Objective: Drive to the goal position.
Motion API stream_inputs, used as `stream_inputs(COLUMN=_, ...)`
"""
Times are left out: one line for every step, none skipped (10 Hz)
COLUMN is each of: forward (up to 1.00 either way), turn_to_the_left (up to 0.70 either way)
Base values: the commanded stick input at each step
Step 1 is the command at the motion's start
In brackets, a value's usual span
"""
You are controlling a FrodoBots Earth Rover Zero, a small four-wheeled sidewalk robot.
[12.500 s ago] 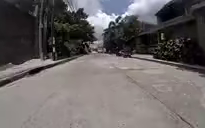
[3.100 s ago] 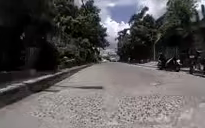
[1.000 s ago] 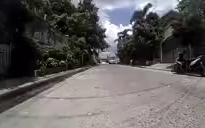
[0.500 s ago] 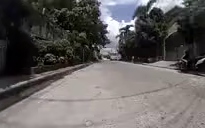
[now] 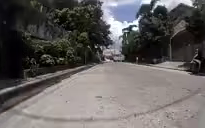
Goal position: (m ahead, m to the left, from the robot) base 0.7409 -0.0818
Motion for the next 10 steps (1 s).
stream_inputs(forward=1.0, turn_to_the_left=-0.1)
stream_inputs(forward=1.0, turn_to_the_left=-0.15)
stream_inputs(forward=1.0, turn_to_the_left=-0.2)
stream_inputs(forward=1.0, turn_to_the_left=-0.25)
stream_inputs(forward=1.0, turn_to_the_left=-0.3)
stream_inputs(forward=1.0, turn_to_the_left=-0.35)
stream_inputs(forward=1.0, turn_to_the_left=-0.27)
stream_inputs(forward=1.0, turn_to_the_left=-0.19)
stream_inputs(forward=1.0, turn_to_the_left=-0.11)
stream_inputs(forward=1.0, turn_to_the_left=-0.03)
